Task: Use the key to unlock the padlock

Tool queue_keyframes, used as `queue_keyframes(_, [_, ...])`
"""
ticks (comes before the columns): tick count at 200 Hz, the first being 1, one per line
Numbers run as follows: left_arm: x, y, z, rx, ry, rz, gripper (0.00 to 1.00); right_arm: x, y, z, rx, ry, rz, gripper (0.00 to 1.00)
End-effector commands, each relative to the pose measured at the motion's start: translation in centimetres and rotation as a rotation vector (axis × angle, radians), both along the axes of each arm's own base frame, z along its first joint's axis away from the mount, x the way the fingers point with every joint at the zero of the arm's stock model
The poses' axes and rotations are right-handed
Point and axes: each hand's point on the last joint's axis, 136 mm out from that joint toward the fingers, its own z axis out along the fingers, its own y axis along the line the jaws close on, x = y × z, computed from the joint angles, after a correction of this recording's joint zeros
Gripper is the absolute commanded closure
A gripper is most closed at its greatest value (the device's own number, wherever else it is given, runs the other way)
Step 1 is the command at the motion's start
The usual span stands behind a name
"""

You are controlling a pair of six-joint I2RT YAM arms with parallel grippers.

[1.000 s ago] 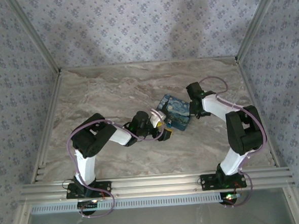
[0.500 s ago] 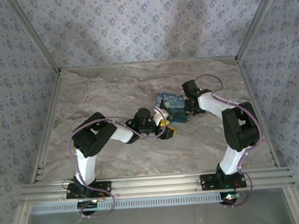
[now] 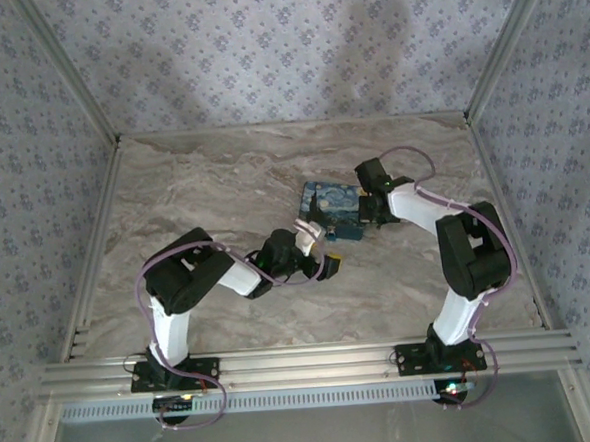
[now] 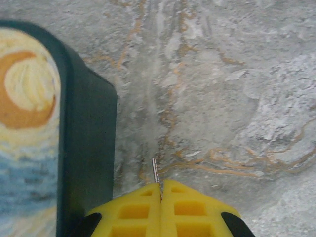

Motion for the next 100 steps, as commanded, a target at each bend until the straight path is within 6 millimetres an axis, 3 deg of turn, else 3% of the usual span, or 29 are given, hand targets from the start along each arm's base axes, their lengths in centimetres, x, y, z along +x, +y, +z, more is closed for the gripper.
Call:
queue_keyframes(1, [1.4,0.8,0.1,0.080,-0.120,0.094,0.09,0.1,1.6,0.3,0.036,-0.011,0.017,1.00])
queue_keyframes(50, [2.5,0.4,-0.2,0.111,-0.183,0.150,0.07,0.0,3.5,0.1,0.058,-0.006,0.055,1.00])
queue_keyframes(100, [4.0,1.5,0.3,0.123,-0.230,0.281,0.06,-0.4,5.2,0.0,0.077,-0.012,0.086,1.00])
